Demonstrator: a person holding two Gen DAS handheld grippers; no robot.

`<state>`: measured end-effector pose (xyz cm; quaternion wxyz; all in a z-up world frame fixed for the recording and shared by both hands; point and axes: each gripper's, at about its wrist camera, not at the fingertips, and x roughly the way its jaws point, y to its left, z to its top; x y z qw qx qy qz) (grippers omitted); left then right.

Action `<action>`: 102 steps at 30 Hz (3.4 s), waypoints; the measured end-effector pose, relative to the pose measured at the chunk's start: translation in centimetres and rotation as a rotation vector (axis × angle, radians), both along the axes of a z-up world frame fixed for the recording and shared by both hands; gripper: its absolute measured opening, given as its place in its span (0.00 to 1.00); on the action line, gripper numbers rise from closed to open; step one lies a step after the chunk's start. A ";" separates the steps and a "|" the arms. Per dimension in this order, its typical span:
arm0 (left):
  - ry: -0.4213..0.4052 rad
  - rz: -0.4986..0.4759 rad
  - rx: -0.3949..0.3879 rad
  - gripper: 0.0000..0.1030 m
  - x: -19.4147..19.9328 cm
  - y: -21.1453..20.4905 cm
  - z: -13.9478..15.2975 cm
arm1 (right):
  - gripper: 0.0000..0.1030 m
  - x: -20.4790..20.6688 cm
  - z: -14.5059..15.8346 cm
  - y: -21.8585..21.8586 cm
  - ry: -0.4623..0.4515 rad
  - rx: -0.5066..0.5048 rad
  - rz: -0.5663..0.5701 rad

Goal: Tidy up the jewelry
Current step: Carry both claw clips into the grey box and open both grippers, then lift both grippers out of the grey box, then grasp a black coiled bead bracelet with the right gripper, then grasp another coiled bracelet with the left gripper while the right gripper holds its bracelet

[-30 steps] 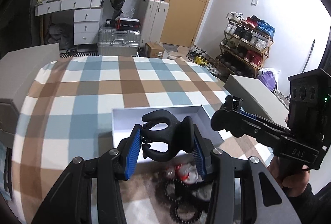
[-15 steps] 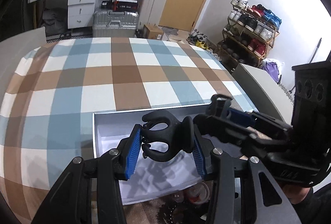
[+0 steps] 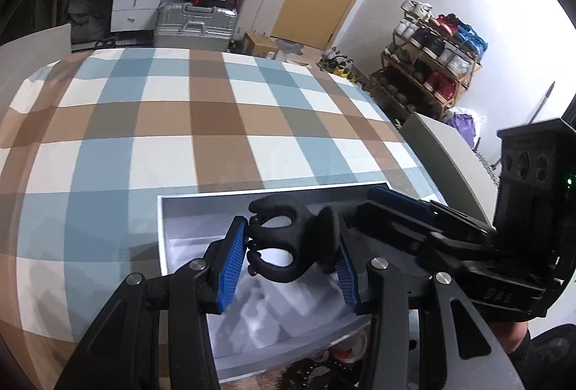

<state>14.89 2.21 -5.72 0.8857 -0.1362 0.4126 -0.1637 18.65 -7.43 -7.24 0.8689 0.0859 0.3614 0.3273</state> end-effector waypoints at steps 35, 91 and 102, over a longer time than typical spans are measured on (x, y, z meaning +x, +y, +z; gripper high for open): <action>-0.211 0.194 0.153 0.85 -7.7 0.1 3.6 | 1.00 -10.7 4.4 -4.9 -0.256 0.104 -0.170; -0.112 0.216 0.262 0.99 -16.0 3.5 -2.1 | 0.18 -13.8 -3.7 2.4 0.015 -0.180 0.108; -0.093 0.166 0.237 0.99 -15.7 1.9 -2.1 | 0.16 -15.6 -0.2 -1.1 -0.080 -0.108 0.055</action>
